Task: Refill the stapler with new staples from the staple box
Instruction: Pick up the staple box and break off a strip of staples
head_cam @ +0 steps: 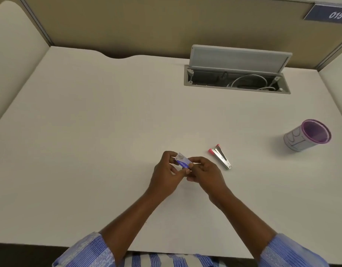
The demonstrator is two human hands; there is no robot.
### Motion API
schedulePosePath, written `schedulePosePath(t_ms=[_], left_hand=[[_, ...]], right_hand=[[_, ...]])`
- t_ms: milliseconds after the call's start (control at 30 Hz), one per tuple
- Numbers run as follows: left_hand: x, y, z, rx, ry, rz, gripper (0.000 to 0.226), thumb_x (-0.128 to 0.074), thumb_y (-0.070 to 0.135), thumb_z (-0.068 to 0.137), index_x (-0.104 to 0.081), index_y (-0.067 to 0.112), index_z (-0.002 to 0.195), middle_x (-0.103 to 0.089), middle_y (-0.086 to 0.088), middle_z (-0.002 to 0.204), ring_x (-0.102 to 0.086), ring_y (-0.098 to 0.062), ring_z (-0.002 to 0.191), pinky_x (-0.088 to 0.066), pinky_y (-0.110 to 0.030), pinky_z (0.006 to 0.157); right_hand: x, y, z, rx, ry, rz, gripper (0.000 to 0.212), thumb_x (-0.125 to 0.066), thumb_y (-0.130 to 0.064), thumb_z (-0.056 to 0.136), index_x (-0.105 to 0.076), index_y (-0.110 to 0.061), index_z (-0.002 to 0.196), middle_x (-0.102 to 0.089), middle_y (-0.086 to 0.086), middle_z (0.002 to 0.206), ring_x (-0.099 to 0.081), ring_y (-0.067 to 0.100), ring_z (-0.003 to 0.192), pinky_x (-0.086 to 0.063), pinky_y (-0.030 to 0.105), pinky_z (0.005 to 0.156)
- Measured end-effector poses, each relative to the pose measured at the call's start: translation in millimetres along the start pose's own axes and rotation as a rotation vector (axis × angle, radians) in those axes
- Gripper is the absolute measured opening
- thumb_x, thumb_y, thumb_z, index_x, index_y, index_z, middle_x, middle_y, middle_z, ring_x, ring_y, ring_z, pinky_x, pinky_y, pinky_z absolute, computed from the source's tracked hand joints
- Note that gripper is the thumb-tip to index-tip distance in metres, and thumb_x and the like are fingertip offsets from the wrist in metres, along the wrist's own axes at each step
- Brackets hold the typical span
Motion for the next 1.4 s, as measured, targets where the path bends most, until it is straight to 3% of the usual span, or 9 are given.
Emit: schedulePosePath(t_ms=[100, 233, 400, 633, 867, 1000, 1100, 1200, 1400], left_hand=[[4, 1, 1, 0.061, 0.01, -0.039, 0.039, -0.081, 0.032, 0.084, -0.054, 0.026, 0.111, -0.07, 0.013, 0.097, -0.066, -0.009, 0.076, -0.048, -0.01, 0.062], [9, 1, 4, 0.144, 0.096, -0.144, 0.025, -0.078, 0.031, 0.088, -0.058, 0.02, 0.098, -0.074, 0.0, 0.09, -0.073, -0.012, 0.074, -0.059, -0.031, 0.069], [12, 4, 3, 0.213, 0.122, -0.276, 0.023, -0.079, 0.027, 0.088, -0.063, 0.011, 0.092, -0.076, -0.003, 0.076, -0.07, -0.013, 0.06, -0.059, -0.037, 0.067], [10, -4, 0, 0.345, 0.131, -0.597, 0.01, -0.075, 0.013, 0.091, -0.072, 0.005, 0.086, -0.074, -0.011, 0.074, -0.065, -0.021, 0.064, -0.058, -0.037, 0.071], [15, -8, -2, 0.339, 0.152, -0.602, 0.011, -0.076, 0.015, 0.09, -0.074, 0.005, 0.086, -0.075, -0.009, 0.073, -0.067, -0.021, 0.066, -0.06, -0.04, 0.075], [16, -5, -3, 0.332, 0.16, -0.578, 0.01, -0.076, 0.017, 0.09, -0.075, 0.008, 0.089, -0.077, -0.008, 0.074, -0.069, -0.018, 0.066, -0.062, -0.037, 0.074], [18, -7, -4, 0.356, 0.169, -0.621, 0.012, -0.076, 0.016, 0.09, -0.074, 0.004, 0.091, -0.076, -0.009, 0.075, -0.068, -0.019, 0.066, -0.059, -0.035, 0.071], [19, -9, -4, 0.369, 0.175, -0.635, 0.016, -0.076, 0.017, 0.091, -0.074, 0.002, 0.095, -0.075, -0.01, 0.076, -0.068, -0.02, 0.067, -0.059, -0.035, 0.072], [23, -6, -3, 0.346, 0.2, -0.593, 0.012, -0.075, 0.016, 0.09, -0.074, 0.005, 0.09, -0.076, -0.009, 0.075, -0.068, -0.02, 0.066, -0.061, -0.034, 0.07]], right_hand=[[3, 1, 0, -0.013, -0.017, 0.054, 0.019, -0.058, -0.011, 0.099, -0.071, -0.015, 0.112, -0.081, 0.006, 0.089, -0.078, 0.022, 0.085, -0.063, 0.041, 0.085], [4, -3, -3, -0.004, -0.045, 0.096, 0.02, -0.058, -0.012, 0.099, -0.073, -0.016, 0.112, -0.081, 0.007, 0.092, -0.078, 0.024, 0.087, -0.063, 0.04, 0.085], [6, -11, -6, 0.034, -0.05, 0.104, 0.019, -0.06, -0.013, 0.1, -0.075, -0.017, 0.111, -0.081, 0.004, 0.094, -0.078, 0.024, 0.088, -0.063, 0.034, 0.081], [6, -14, -6, 0.022, -0.046, 0.127, 0.019, -0.071, -0.018, 0.095, -0.072, -0.015, 0.113, -0.08, 0.009, 0.097, -0.078, 0.023, 0.086, -0.063, 0.035, 0.082], [6, -18, -6, 0.014, -0.015, 0.107, 0.021, -0.077, -0.027, 0.09, -0.073, -0.012, 0.104, -0.08, 0.008, 0.091, -0.078, 0.022, 0.079, -0.063, 0.036, 0.079], [5, -22, -7, 0.033, -0.001, 0.072, 0.011, -0.066, -0.014, 0.096, -0.071, -0.011, 0.106, -0.08, 0.009, 0.09, -0.078, 0.022, 0.078, -0.063, 0.041, 0.083], [6, -23, -7, 0.042, 0.008, 0.069, 0.019, -0.054, -0.006, 0.098, -0.069, -0.014, 0.106, -0.081, 0.005, 0.089, -0.079, 0.023, 0.08, -0.062, 0.047, 0.088], [6, -28, -8, 0.124, 0.021, -0.051, 0.021, -0.053, -0.008, 0.099, -0.067, -0.022, 0.105, -0.08, 0.0, 0.089, -0.078, 0.019, 0.077, -0.061, 0.051, 0.085], [6, -54, -25, 0.648, 0.2, -0.708, 0.015, -0.066, -0.017, 0.094, -0.07, -0.022, 0.108, -0.071, -0.007, 0.098, -0.064, 0.012, 0.071, -0.056, 0.035, 0.063]])
Point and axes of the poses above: each hand's wrist, its own z-axis towards the middle knuckle, its own x-axis out of the back of the hand, y = z × x, the point moved 6 cm from there along z, towards the middle knuckle
